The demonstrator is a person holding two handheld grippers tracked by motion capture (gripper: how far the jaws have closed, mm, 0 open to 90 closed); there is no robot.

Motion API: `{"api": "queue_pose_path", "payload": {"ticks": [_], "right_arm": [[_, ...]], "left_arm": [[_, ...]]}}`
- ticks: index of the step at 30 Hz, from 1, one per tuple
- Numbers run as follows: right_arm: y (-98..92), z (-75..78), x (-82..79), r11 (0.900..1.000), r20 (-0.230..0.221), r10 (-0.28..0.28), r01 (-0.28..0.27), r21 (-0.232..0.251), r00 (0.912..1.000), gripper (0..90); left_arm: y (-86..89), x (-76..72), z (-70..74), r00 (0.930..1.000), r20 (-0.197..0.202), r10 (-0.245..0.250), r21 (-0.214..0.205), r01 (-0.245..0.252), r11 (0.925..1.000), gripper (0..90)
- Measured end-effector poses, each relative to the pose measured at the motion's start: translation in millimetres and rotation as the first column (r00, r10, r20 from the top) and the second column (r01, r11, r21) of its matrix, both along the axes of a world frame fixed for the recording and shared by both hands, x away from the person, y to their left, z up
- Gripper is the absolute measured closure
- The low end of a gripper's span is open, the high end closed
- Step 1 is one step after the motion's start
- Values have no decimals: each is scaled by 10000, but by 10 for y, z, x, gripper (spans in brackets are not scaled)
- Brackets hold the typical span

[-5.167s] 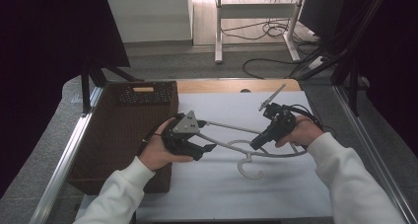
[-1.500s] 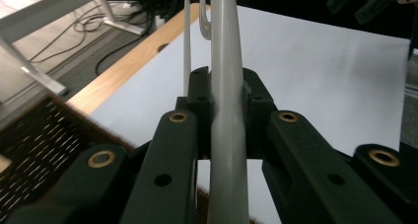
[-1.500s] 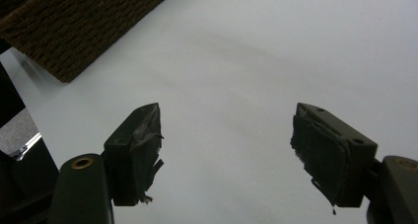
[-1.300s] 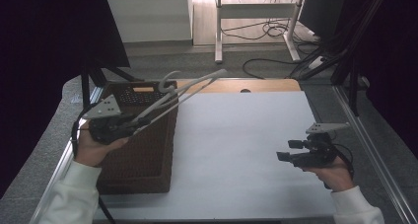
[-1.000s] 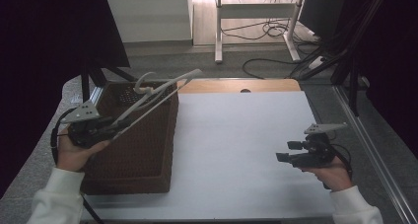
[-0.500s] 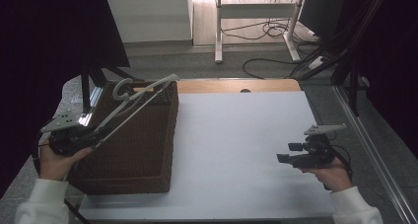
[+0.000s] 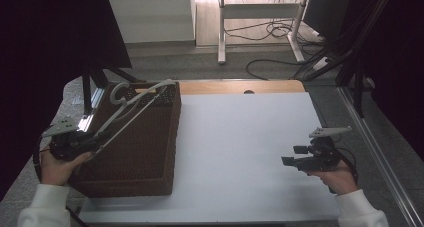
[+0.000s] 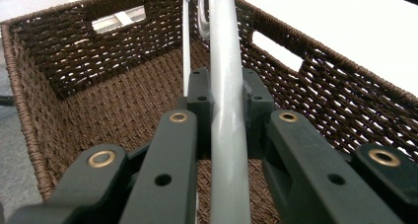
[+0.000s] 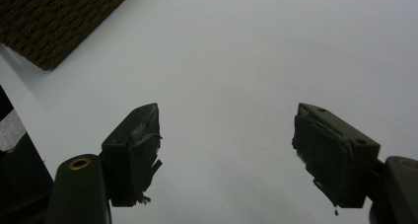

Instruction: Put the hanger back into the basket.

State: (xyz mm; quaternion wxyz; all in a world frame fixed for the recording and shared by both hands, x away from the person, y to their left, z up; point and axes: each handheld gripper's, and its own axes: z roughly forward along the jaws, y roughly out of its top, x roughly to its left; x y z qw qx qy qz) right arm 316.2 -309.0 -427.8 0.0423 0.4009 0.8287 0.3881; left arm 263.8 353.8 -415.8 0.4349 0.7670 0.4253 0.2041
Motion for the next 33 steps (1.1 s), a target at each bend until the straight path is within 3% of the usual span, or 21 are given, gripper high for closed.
{"api": "queue_pose_path", "payload": {"ticks": [9,13,16,19,23,27,33], "right_arm": [[13,-12,6,10000,-48,24,-24,-6,10000,257],[14,-14,6,10000,-37,27,-27,-27,10000,257],[17,-16,6,10000,-36,37,-37,-17,10000,257],[23,-19,7,10000,-50,40,-40,-17,10000,256],[25,-20,6,10000,-59,64,-64,-9,10000,255],[19,-22,6,10000,-43,45,-45,0,10000,255],[20,-21,12,10000,-55,73,-73,63,10000,254]], "left_arm": [[-24,37,-69,9998,-182,-84,-191,80,9998,801],[9,44,-107,9997,-257,26,-485,-38,9988,798],[17,43,-162,9990,-387,220,-403,-236,9989,788],[10,66,-191,9972,-681,311,-311,-333,9990,676],[-64,98,-200,9951,-917,375,120,-365,9993,344],[-96,97,-197,9952,-915,350,180,-334,9993,254],[-149,56,-162,9962,-824,277,152,-265,9995,229]]}}
